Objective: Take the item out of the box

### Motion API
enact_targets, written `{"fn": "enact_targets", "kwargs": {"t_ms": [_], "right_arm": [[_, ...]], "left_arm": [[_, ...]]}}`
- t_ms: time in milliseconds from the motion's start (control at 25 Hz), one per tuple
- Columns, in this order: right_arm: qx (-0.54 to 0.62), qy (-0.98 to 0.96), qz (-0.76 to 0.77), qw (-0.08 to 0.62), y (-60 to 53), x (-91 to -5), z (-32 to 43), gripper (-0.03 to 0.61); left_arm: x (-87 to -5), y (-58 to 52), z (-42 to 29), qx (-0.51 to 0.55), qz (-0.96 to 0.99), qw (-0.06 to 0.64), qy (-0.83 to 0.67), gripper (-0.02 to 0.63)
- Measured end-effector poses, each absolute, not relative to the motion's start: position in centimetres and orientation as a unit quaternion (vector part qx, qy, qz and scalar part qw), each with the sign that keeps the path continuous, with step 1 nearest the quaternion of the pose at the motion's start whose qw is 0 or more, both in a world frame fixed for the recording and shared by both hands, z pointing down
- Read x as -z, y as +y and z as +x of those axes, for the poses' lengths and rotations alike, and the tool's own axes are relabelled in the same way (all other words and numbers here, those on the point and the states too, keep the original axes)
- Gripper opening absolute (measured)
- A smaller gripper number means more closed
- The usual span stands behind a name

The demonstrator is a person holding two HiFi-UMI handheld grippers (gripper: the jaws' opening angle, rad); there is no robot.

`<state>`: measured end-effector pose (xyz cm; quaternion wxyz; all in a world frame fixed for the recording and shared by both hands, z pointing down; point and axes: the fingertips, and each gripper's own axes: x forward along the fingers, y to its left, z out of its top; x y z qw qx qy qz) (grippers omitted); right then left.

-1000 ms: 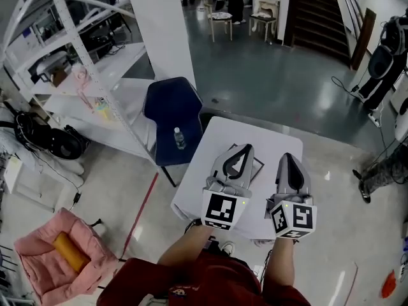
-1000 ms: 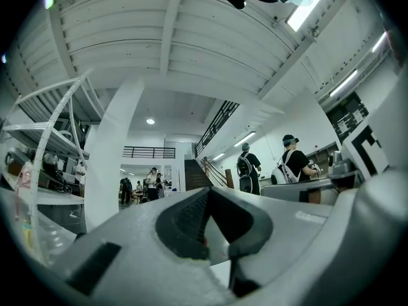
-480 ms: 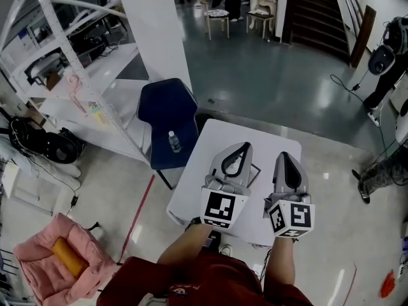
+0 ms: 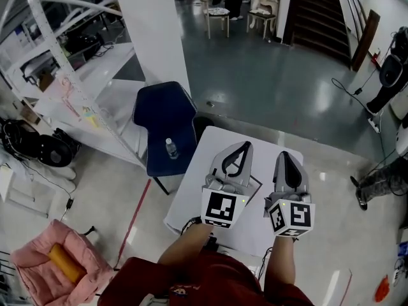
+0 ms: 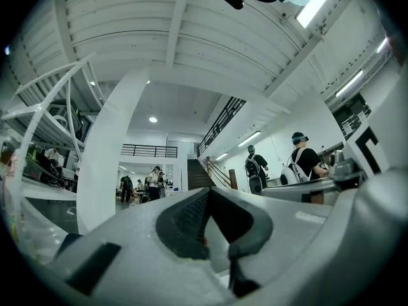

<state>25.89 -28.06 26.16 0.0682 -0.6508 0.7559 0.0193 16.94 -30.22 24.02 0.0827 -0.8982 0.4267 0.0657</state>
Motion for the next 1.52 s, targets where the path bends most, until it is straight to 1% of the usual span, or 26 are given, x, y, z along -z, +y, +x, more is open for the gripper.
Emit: {"fn": "enact_targets", "kwargs": {"t_ms": [360, 720, 1040, 1240, 1520], "right_arm": [[0.003, 0.753, -0.656, 0.055, -33.6, -28.7, 25.7, 0.002], [0.036, 0.759, -0.650, 0.017, -37.9, -33.1, 24.5, 0.002], [0.081, 0.767, -0.635, -0.049, -40.1, -40.7, 23.4, 0.003], [0.110, 0.766, -0.626, -0.092, -41.3, -45.3, 23.0, 0.003], [0.187, 0.749, -0.616, -0.158, -40.9, -53.5, 22.3, 0.003]], "left_arm": [[-26.4, -35.5, 16.5, -0.055, -0.901, 0.072, 0.424, 0.002], [-29.7, -39.2, 15.7, -0.054, -0.904, 0.079, 0.416, 0.003], [-35.1, -41.5, 14.1, -0.034, -0.902, 0.065, 0.425, 0.003], [-38.0, -42.4, 13.5, -0.002, -0.902, 0.073, 0.425, 0.003], [-40.7, -42.4, 12.9, -0.006, -0.900, 0.061, 0.431, 0.003]]}}
